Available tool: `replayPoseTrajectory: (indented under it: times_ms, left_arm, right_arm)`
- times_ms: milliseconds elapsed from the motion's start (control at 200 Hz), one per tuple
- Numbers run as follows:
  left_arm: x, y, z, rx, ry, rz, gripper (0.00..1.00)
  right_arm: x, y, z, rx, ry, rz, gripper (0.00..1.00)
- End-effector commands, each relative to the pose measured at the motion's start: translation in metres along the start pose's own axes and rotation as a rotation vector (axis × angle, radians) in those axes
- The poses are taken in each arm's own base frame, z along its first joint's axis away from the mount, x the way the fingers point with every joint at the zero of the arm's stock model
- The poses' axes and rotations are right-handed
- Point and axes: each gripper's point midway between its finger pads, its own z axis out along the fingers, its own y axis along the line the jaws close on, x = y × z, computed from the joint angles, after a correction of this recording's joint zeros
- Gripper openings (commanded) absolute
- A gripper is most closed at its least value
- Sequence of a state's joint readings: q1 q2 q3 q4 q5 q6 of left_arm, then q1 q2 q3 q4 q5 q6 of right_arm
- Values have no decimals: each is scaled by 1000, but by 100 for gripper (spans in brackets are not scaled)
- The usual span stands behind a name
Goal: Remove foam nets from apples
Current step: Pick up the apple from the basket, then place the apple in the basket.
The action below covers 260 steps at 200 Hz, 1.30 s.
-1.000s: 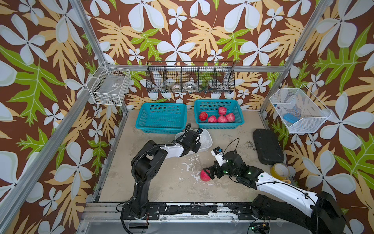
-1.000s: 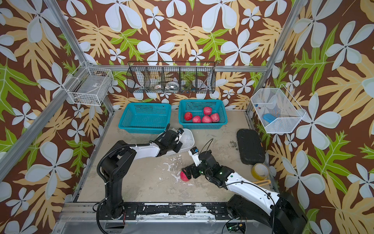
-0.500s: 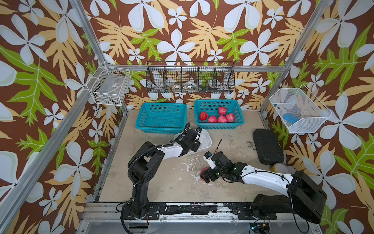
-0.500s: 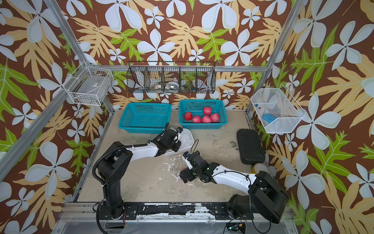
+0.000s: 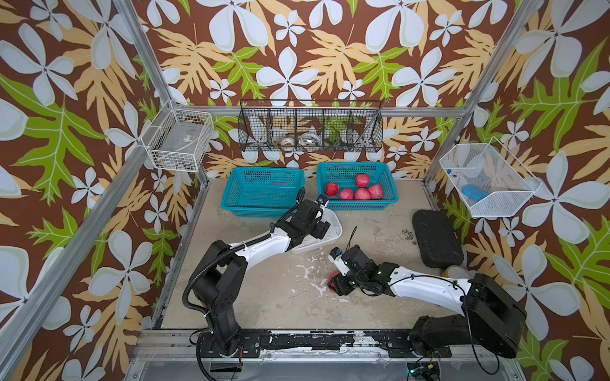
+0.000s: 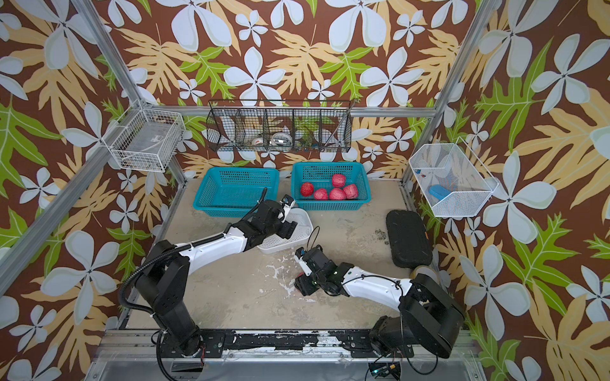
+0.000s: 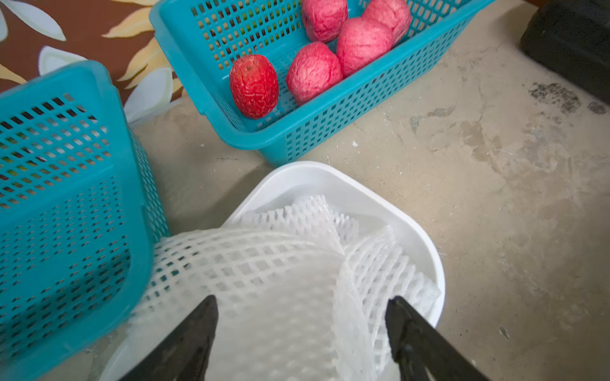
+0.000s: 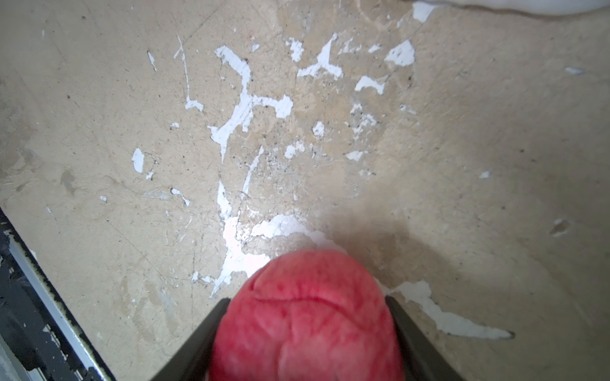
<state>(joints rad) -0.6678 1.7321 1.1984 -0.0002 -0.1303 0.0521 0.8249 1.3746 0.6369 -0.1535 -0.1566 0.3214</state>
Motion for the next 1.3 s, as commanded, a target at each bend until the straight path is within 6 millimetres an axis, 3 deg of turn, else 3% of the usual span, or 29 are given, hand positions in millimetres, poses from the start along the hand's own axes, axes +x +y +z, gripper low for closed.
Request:
replayPoseTrajectory:
  times_ms: [0, 100, 245, 415, 495, 590, 726, 841, 1001, 1141, 1296]
  left_arm:
    - [-8, 3, -15, 0, -15, -21, 87]
    - [-20, 6, -34, -4, -59, -43, 91]
    - [-42, 18, -77, -36, -190, -102, 91]
    - [-50, 34, -131, -73, -433, -187, 97]
    - [-48, 26, -147, -10, -533, -188, 100]
    - [-42, 16, -150, 51, -568, -183, 100]
    - [-30, 0, -140, 132, -564, -153, 100]
    - [-19, -5, -133, 147, -567, -133, 100]
    - [-18, -5, -129, 144, -558, -121, 100]
    - [-20, 3, -135, 96, -581, -112, 100]
    - [-18, 16, -132, 15, -578, -110, 100]
  right_arm:
    - [-10, -2, -6, 22, -37, -6, 57]
    - [-26, 1, -17, 21, -93, -11, 53]
    - [-70, 2, -47, 16, -238, 1, 51]
    - [-142, -29, -82, 5, -443, 103, 49]
    - [-186, -63, -95, 109, -516, 139, 49]
    - [-235, -117, -107, 224, -565, 224, 48]
    - [-278, -191, -105, 323, -584, 299, 48]
    - [-294, -251, -102, 416, -603, 358, 47]
    - [-292, -325, -80, 498, -560, 440, 47]
    - [-290, -367, -57, 520, -509, 477, 48]
    - [-290, -386, -43, 491, -530, 497, 52]
